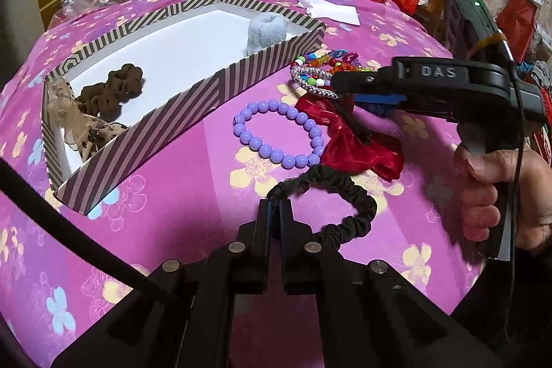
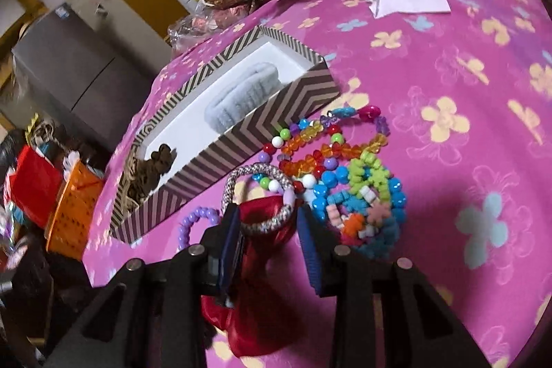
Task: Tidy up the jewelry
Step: 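Grasp the black scrunchie with left tool while right tool grasps silver rhinestone bracelet, then lift the black scrunchie with left tool while right tool lifts the rhinestone bracelet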
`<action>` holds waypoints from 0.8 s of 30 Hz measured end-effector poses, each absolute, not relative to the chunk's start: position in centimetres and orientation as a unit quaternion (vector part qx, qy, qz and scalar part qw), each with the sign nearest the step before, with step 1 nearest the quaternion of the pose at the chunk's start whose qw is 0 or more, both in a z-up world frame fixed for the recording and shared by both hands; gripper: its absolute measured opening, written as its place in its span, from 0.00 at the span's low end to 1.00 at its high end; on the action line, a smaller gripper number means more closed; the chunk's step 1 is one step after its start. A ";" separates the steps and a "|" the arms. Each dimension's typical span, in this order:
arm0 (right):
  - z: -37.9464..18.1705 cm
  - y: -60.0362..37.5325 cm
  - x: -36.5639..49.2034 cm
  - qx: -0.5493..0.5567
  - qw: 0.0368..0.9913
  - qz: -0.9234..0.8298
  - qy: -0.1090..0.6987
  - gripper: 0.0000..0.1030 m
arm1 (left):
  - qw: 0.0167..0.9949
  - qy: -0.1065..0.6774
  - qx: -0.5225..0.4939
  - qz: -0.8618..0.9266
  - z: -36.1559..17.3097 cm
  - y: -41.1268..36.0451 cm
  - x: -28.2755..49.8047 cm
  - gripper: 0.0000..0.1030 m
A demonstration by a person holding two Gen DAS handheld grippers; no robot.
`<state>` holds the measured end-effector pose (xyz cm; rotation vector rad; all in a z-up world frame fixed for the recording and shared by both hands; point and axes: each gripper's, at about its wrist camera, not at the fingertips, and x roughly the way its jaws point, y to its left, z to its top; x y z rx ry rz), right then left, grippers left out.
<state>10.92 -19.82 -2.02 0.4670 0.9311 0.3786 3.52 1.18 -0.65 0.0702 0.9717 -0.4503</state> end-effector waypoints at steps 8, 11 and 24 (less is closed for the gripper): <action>-0.1 -18.2 10.3 0.132 0.891 0.151 0.408 0.10 | 0.861 0.462 0.029 -0.213 -0.6 1.4 3.6 0.00; 1.7 -19.2 9.1 0.134 0.903 0.154 0.378 0.09 | 0.864 0.455 0.022 -0.215 -0.3 1.6 3.6 0.00; 3.9 -22.9 4.7 0.111 0.918 0.096 0.369 0.09 | 0.876 0.422 0.004 -0.233 1.1 2.3 2.9 0.00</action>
